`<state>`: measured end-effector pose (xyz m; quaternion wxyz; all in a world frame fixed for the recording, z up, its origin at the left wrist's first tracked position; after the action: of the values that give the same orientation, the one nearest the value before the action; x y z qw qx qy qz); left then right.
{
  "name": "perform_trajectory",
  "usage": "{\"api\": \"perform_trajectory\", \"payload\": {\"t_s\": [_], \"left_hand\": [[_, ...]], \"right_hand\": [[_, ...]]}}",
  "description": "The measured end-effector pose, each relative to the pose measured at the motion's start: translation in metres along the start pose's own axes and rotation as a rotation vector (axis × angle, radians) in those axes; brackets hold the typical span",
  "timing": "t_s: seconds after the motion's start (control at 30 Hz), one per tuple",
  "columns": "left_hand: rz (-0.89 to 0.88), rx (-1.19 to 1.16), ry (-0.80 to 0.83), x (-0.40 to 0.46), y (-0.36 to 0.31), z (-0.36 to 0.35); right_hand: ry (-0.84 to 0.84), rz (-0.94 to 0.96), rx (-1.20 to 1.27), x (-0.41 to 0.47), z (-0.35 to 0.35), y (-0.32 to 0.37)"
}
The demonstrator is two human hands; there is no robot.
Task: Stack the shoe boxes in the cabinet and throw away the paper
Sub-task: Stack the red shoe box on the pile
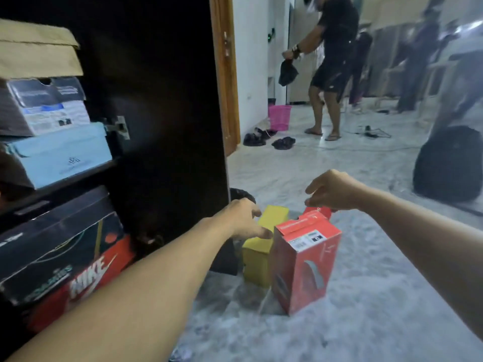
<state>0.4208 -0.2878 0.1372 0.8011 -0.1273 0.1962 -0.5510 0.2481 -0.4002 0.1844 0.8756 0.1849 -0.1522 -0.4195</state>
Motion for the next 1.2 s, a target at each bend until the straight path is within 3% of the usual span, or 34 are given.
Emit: {"api": "perform_trajectory", "payload": {"t_s": [0.17,0.4,0.53,0.73,1.2], "left_hand": [[-0.030,-0.048,0.061,0.031,-0.028,-0.070],[-0.001,-0.090,-0.067,0.079,-0.036,-0.112],[0.104,-0.128,-0.093,0.098,-0.028,-0.131],[0.061,-0.102,-0.095,0.112,-0.018,-0.151],[0.051,0.027,0.168,0.115,-0.005,-0.154]], "right_hand": [[0.029,-0.185,0.041,-0.016,-0.026,-0.097],[0.032,-0.290,0.074,-0.016,-0.068,-0.172],[0.013,-0.285,0.102,-0.007,-0.088,-0.187],[-0.035,-0.318,0.279,0.001,-0.110,-0.196],[0.091,-0.435,0.542,-0.028,-0.136,-0.192]]}}
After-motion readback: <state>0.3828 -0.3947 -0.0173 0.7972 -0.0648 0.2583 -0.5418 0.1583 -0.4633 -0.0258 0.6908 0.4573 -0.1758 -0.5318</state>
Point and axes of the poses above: each hand's wrist, its own x-axis towards the middle knuckle, its own z-axis out of the back of the hand, y = z × x, the point moved 9 cm from there along x, towards the middle knuckle, and after that the axes turned 6 degrees about z, right-handed, at the moved point
